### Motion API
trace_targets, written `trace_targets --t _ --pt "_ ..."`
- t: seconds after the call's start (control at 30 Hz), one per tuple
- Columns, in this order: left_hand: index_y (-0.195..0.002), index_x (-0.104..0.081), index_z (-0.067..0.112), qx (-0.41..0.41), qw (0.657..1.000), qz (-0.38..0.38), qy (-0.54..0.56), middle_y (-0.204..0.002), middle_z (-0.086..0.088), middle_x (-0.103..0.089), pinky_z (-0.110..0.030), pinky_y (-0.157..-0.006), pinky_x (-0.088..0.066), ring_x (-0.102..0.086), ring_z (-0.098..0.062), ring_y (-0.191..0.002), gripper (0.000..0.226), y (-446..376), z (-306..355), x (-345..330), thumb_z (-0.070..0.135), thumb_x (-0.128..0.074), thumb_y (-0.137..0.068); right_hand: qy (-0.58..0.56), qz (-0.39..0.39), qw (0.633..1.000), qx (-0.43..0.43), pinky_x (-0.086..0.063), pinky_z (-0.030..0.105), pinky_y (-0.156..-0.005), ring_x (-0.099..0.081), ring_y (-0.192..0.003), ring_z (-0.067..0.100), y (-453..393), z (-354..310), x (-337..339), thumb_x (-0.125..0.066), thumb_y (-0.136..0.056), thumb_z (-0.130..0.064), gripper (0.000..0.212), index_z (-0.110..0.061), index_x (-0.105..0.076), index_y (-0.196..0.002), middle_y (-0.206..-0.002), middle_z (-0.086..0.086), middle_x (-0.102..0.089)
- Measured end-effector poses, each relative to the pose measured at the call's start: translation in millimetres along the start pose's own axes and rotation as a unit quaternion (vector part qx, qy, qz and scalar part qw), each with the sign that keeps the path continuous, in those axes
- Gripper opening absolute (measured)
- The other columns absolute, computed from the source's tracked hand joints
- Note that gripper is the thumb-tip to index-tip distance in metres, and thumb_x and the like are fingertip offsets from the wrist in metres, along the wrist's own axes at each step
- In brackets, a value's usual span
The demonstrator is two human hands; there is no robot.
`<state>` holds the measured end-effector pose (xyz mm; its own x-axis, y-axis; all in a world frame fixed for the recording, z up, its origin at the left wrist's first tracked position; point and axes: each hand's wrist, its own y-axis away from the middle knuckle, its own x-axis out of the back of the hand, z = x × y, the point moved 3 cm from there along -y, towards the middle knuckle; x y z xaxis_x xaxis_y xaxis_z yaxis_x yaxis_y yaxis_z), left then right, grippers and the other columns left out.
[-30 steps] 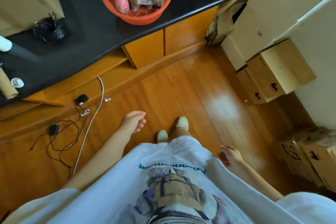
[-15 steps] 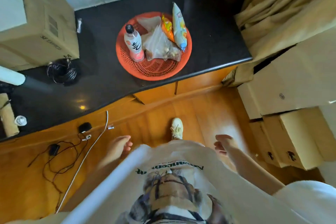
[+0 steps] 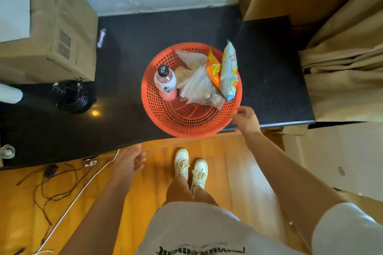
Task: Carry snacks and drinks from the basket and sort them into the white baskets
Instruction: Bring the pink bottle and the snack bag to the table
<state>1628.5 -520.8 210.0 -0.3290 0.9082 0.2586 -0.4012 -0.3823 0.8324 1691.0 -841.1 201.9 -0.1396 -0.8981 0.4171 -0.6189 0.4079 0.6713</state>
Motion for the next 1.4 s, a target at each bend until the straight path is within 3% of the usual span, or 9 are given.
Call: trace_targets --t 0.07,0.17,0.33,0.53,0.8,0.97,1.1,1.23,1.4 --pt "-0.127 -0.049 0.004 -0.029 0.999 -0.016 0.004 -0.092 -0.009 -0.06 -0.025 -0.068 -0.045 -0.056 -0.013 -0.075 0.035 -15 32 -31 0.001 -0.048 -0.093 0.007 0.039 0.999 0.014 -0.048 0.037 -0.082 -0.059 -0.099 0.024 -25 -20 -1 -0.065 -0.079 -0.021 0.048 -0.011 -0.049 -0.123 -0.116 0.01 -0.06" --pt "-0.134 -0.039 0.011 -0.132 0.989 -0.07 -0.022 -0.121 -0.008 -0.054 -0.032 -0.085 -0.05 -0.057 -0.016 -0.103 0.053 -38 70 -68 -0.001 -0.058 -0.086 0.031 0.078 0.995 0.049 -0.044 0.033 -0.082 -0.056 -0.107 0.026 -58 -47 -4 -0.065 -0.076 -0.014 0.051 -0.009 -0.046 -0.123 -0.12 0.014 -0.056" --pt "-0.143 -0.027 0.018 -0.234 0.964 -0.09 -0.088 -0.145 -0.002 -0.038 -0.033 -0.104 -0.035 -0.041 -0.015 -0.129 0.085 -69 112 -106 -0.003 -0.072 -0.073 0.094 0.124 0.987 0.048 -0.04 0.04 -0.098 -0.046 -0.119 0.028 -90 -66 -13 -0.067 -0.076 -0.022 0.068 -0.013 -0.037 -0.135 -0.132 0.013 -0.041" --pt "-0.13 -0.045 0.017 -0.3 0.933 -0.124 -0.157 -0.118 0.009 -0.054 -0.025 -0.097 -0.038 -0.05 -0.007 -0.112 0.08 -90 134 -129 -0.001 -0.082 -0.061 0.159 0.149 0.975 0.038 -0.044 0.046 -0.096 -0.046 -0.116 0.027 -107 -73 -22 -0.072 -0.07 -0.044 0.069 -0.019 -0.045 -0.128 -0.125 0.01 -0.042" --pt "-0.122 -0.05 0.01 -0.328 0.913 -0.165 -0.178 -0.12 -0.006 -0.057 -0.037 -0.101 -0.046 -0.055 -0.01 -0.108 0.073 -105 139 -129 0.0 -0.084 -0.058 0.166 0.175 0.97 0.027 -0.042 0.043 -0.097 -0.043 -0.119 0.027 -112 -78 -32 -0.076 -0.067 -0.039 0.067 -0.011 -0.051 -0.123 -0.125 0.008 -0.048" --pt "-0.106 -0.053 0.031 -0.341 0.911 -0.174 -0.154 -0.104 0.019 -0.063 -0.017 -0.089 -0.047 -0.058 0.006 -0.1 0.061 -96 140 -119 -0.002 -0.081 -0.062 0.046 0.175 0.983 0.033 -0.043 0.047 -0.097 -0.054 -0.109 0.027 -89 -74 -34 -0.074 -0.071 -0.033 0.056 -0.011 -0.047 -0.115 -0.112 0.006 -0.059" --pt "-0.127 -0.045 0.024 -0.321 0.927 -0.174 -0.09 -0.119 0.007 -0.058 -0.022 -0.093 -0.048 -0.056 -0.006 -0.112 0.072 -79 139 -91 0.0 -0.077 -0.067 -0.128 0.138 0.981 0.043 -0.052 0.038 -0.083 -0.057 -0.083 0.01 -52 -61 -29 -0.074 -0.074 -0.017 0.047 -0.016 -0.038 -0.104 -0.089 -0.007 -0.054" --pt "-0.111 -0.054 0.037 -0.333 0.921 -0.201 -0.032 -0.112 0.012 -0.063 -0.007 -0.074 -0.05 -0.062 0.004 -0.104 0.059 -47 145 -66 0.004 -0.074 -0.066 -0.225 0.091 0.969 0.045 -0.053 0.021 -0.065 -0.062 -0.079 0.004 -8 -36 -23 -0.074 -0.074 -0.009 0.045 -0.022 -0.042 -0.103 -0.093 -0.004 -0.057" --pt "-0.104 -0.054 0.04 -0.327 0.904 -0.262 -0.085 -0.103 0.018 -0.065 -0.013 -0.074 -0.052 -0.063 0.004 -0.098 0.057 -11 140 -72 0.023 -0.077 -0.055 -0.335 0.042 0.941 0.027 -0.055 0.038 -0.071 -0.065 -0.081 0.019 52 -2 -16 -0.073 -0.067 -0.008 0.045 -0.014 -0.052 -0.107 -0.091 0.006 -0.065"
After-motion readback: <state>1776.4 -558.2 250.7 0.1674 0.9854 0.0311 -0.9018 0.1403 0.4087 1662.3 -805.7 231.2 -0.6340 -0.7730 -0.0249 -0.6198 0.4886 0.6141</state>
